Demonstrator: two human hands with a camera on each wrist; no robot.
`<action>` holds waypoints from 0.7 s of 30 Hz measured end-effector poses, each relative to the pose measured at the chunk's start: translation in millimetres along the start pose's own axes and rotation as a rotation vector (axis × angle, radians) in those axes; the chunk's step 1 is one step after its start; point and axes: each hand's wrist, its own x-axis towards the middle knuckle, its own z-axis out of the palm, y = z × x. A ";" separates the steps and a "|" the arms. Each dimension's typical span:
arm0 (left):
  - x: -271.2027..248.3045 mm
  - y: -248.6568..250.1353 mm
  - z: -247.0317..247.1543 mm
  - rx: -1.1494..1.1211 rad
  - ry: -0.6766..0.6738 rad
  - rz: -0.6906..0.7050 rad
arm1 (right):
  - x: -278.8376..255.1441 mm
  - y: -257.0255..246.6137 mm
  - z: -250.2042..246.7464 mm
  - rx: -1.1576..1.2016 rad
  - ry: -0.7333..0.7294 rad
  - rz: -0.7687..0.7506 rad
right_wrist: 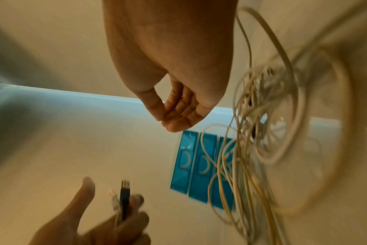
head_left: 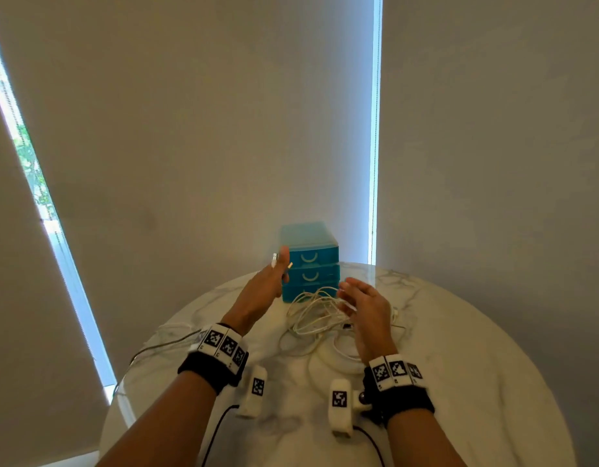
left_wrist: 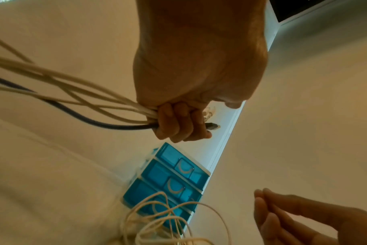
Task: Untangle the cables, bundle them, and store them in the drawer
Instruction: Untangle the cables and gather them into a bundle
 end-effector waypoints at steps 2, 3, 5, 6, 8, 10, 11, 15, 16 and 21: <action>-1.2 -7.5 7.0 -0.065 -0.004 -0.066 | 3.6 -9.8 -12.6 -0.039 0.051 -0.026; -0.8 -14.3 13.1 -0.099 0.003 -0.083 | 4.7 -10.3 -17.8 -0.054 0.052 -0.017; -2.4 -31.1 25.9 -0.137 0.004 -0.067 | 5.2 -5.6 -22.7 -0.062 0.018 0.057; -3.8 -37.3 32.4 -0.139 -0.009 -0.050 | 5.2 -0.3 -22.4 -0.075 -0.008 0.101; -2.6 -50.0 40.4 -0.165 -0.015 -0.046 | 6.8 12.6 -19.5 -0.142 -0.068 0.157; 1.9 -56.9 41.2 -0.237 0.005 -0.071 | 9.6 22.9 -13.8 -0.232 -0.122 0.149; 3.8 -58.6 40.5 -0.282 0.013 -0.100 | 9.9 25.7 -11.2 -0.303 -0.151 0.120; 8.6 -65.2 39.7 -0.358 0.030 -0.228 | -8.1 26.3 6.5 -0.628 -0.421 0.137; 9.1 -68.4 39.5 -0.361 0.040 -0.214 | -12.7 26.8 10.4 -0.675 -0.483 0.155; 15.4 -94.4 34.7 -0.316 0.130 -0.203 | -4.0 2.4 9.6 -0.555 -0.194 -0.028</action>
